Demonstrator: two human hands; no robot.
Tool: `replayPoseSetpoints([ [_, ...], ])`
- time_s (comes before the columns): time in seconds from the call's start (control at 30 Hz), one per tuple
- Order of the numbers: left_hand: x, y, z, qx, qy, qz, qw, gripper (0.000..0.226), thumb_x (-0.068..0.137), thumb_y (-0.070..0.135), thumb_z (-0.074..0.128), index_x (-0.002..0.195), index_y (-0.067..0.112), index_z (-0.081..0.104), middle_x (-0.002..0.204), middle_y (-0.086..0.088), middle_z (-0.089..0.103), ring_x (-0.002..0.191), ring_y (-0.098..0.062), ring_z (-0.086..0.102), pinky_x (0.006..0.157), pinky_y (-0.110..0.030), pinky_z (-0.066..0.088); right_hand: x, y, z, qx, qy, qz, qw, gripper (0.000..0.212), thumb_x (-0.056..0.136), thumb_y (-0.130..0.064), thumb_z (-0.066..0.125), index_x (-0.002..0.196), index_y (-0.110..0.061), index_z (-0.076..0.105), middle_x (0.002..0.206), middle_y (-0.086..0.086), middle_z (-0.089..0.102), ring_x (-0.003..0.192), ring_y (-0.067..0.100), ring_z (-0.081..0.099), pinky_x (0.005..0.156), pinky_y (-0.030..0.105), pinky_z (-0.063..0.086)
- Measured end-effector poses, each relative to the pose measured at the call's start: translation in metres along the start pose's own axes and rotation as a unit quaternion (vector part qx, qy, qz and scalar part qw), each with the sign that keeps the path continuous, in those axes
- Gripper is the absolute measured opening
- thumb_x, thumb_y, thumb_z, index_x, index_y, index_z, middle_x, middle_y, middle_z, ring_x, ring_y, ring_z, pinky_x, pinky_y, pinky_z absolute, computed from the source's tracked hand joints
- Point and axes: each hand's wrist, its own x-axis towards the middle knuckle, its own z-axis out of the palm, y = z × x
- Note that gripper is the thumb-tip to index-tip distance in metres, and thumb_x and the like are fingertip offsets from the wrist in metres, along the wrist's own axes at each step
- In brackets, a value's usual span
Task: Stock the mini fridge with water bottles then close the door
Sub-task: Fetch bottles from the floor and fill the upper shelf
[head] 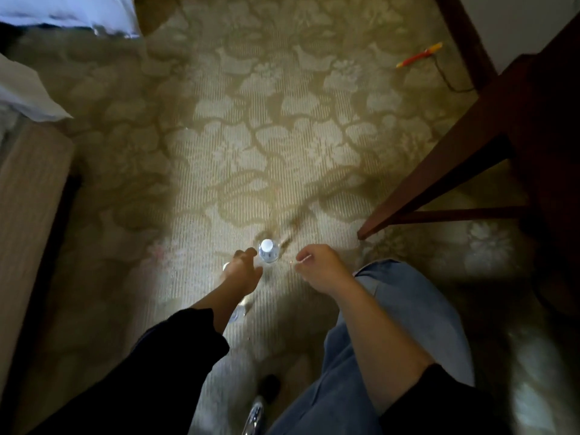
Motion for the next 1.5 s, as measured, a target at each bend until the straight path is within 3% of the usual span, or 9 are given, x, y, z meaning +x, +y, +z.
replayPoseSetpoints([
  [0.23, 0.066, 0.014, 0.032, -0.005, 0.015, -0.022, 1.0, 0.052, 0.088, 0.02, 0.061, 0.134, 0.007, 0.04, 0.123, -0.023, 0.048, 0.105, -0.038, 0.056, 0.081, -0.036, 0.045, 0.06, 0.017, -0.009, -0.01, -0.002, 0.036, 0.999, 0.025, 0.088, -0.023, 0.059, 0.112, -0.018, 0.059, 0.107, 0.004, 0.061, 0.095, 0.023, 0.061, 0.085, 0.038, 0.053],
  [0.5, 0.107, 0.021, 0.054, 0.069, 0.01, -0.013, 0.997, 0.036, 0.09, 0.018, 0.056, 0.124, 0.008, 0.047, 0.124, -0.019, 0.046, 0.102, -0.035, 0.058, 0.075, -0.035, 0.045, 0.09, 0.021, -0.019, -0.007, 0.002, 0.035, 0.999, 0.012, 0.09, -0.02, 0.058, 0.101, -0.017, 0.06, 0.094, 0.002, 0.058, 0.093, 0.025, 0.061, 0.082, 0.036, 0.05],
  [0.63, 0.104, 0.026, 0.042, 0.08, 0.011, 0.004, 0.997, 0.033, 0.09, 0.011, 0.054, 0.122, 0.007, 0.048, 0.124, -0.017, 0.045, 0.098, -0.036, 0.058, 0.067, -0.032, 0.043, 0.082, 0.023, -0.021, -0.003, -0.003, 0.03, 1.0, 0.023, 0.09, -0.022, 0.057, 0.112, -0.015, 0.059, 0.101, 0.003, 0.058, 0.095, 0.024, 0.06, 0.085, 0.037, 0.051],
  [0.87, 0.05, 0.06, -0.019, -0.018, 0.037, 0.202, 0.979, 0.021, 0.084, 0.015, 0.063, 0.104, 0.009, 0.06, 0.096, -0.005, 0.051, 0.087, -0.024, 0.056, 0.069, -0.022, 0.039, 0.039, 0.034, -0.038, 0.003, 0.02, 0.023, 1.0, 0.046, 0.089, -0.025, 0.06, 0.132, -0.016, 0.044, 0.119, 0.006, 0.053, 0.097, 0.019, 0.054, 0.083, 0.032, 0.047],
  [0.97, 0.013, 0.087, -0.056, -0.036, 0.046, 0.273, 0.96, 0.018, 0.082, 0.019, 0.066, 0.099, 0.014, 0.063, 0.092, -0.002, 0.055, 0.083, -0.017, 0.055, 0.065, -0.013, 0.035, 0.013, 0.024, -0.046, 0.005, 0.055, -0.008, 0.998, 0.059, 0.087, -0.026, 0.064, 0.139, -0.019, 0.037, 0.129, 0.009, 0.05, 0.113, 0.024, 0.053, 0.092, 0.038, 0.049],
  [1.07, -0.03, 0.117, -0.094, -0.047, 0.049, 0.351, 0.934, 0.018, 0.08, 0.016, 0.066, 0.099, 0.017, 0.065, 0.091, 0.005, 0.057, 0.081, -0.005, 0.051, 0.069, -0.01, 0.035, -0.02, 0.012, -0.052, 0.002, 0.081, -0.059, 0.995, 0.071, 0.084, -0.025, 0.068, 0.144, -0.019, 0.031, 0.136, 0.006, 0.046, 0.125, 0.022, 0.047, 0.095, 0.03, 0.042],
  [1.17, -0.074, 0.146, -0.13, -0.041, 0.056, 0.418, 0.906, 0.016, 0.081, 0.015, 0.067, 0.097, 0.02, 0.066, 0.089, 0.008, 0.057, 0.077, 0.004, 0.049, 0.067, -0.007, 0.035, -0.058, -0.003, -0.06, 0.029, 0.155, -0.14, 0.978, 0.074, 0.079, -0.028, 0.073, 0.141, -0.021, 0.035, 0.137, 0.001, 0.048, 0.126, 0.018, 0.047, 0.098, 0.031, 0.042],
  [1.27, -0.12, 0.171, -0.162, -0.053, 0.038, 0.444, 0.894, 0.011, 0.083, 0.021, 0.066, 0.093, 0.023, 0.064, 0.093, 0.003, 0.062, 0.074, -0.003, 0.054, 0.063, -0.011, 0.039, -0.103, -0.018, -0.071, 0.052, 0.215, -0.206, 0.953, 0.076, 0.078, -0.032, 0.073, 0.143, -0.029, 0.032, 0.139, -0.007, 0.047, 0.127, 0.012, 0.046, 0.102, 0.035, 0.043],
  [1.5, -0.233, 0.221, -0.211, -0.079, 0.043, 0.568, 0.818, 0.006, 0.083, 0.018, 0.067, 0.087, 0.014, 0.065, 0.08, 0.003, 0.064, 0.065, -0.006, 0.054, 0.056, -0.016, 0.04, -0.224, -0.042, -0.099, 0.099, 0.314, -0.271, 0.905, 0.055, 0.07, -0.039, 0.068, 0.117, -0.051, 0.041, 0.115, -0.017, 0.059, 0.107, 0.002, 0.057, 0.09, 0.035, 0.05],
])
